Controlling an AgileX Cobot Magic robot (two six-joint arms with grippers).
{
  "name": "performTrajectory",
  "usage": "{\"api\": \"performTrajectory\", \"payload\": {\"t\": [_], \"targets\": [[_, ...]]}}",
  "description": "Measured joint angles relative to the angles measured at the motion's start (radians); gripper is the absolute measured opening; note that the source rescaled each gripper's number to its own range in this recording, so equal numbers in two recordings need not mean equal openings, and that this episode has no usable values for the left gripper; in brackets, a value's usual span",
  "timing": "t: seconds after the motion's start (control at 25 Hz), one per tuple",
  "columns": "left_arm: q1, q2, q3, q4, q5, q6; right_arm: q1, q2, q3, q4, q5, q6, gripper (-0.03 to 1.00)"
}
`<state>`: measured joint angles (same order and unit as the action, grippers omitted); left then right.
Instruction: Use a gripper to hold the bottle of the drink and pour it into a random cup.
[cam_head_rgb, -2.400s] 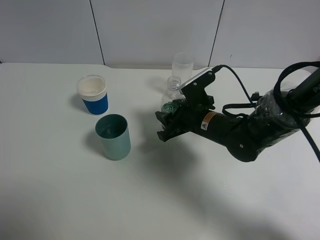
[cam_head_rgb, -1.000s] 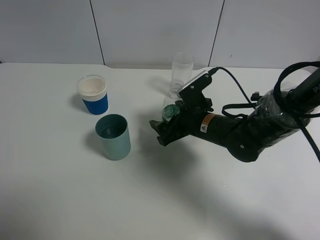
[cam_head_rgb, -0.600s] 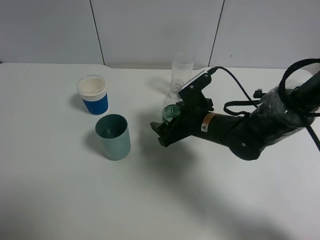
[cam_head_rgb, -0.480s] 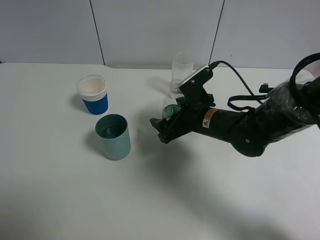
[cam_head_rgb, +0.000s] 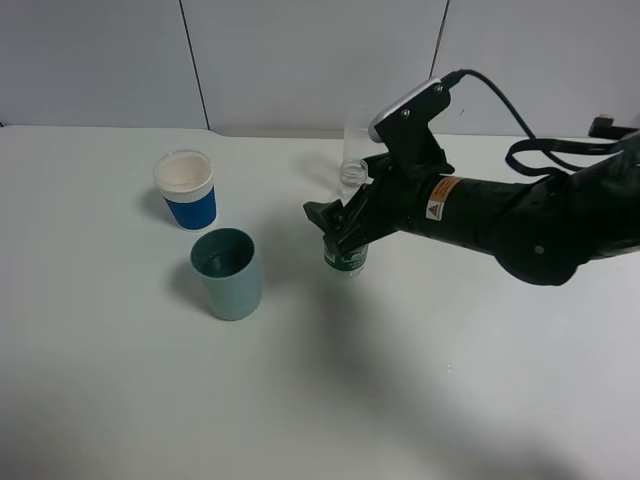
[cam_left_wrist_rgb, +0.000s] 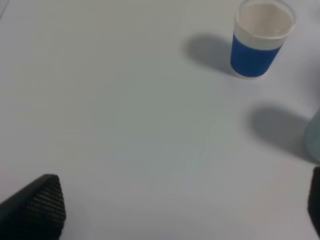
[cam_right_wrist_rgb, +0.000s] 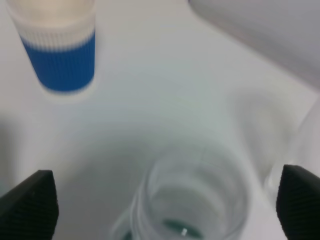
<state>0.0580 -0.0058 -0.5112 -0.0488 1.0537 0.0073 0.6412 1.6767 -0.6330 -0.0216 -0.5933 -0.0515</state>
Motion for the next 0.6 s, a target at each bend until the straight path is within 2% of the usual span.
{"api": "performTrajectory", "payload": {"t": [0.32,0.6], "targets": [[0.000,0.000,0.000,0.000,0.000,0.000,-0.004,-0.189,0.001,0.007,0.039,-0.052,0.91],[0.000,0.000,0.000,0.000,0.000,0.000,-0.087,-0.287,-0.050,0.022,0.258,-0.133,0.91]]}}
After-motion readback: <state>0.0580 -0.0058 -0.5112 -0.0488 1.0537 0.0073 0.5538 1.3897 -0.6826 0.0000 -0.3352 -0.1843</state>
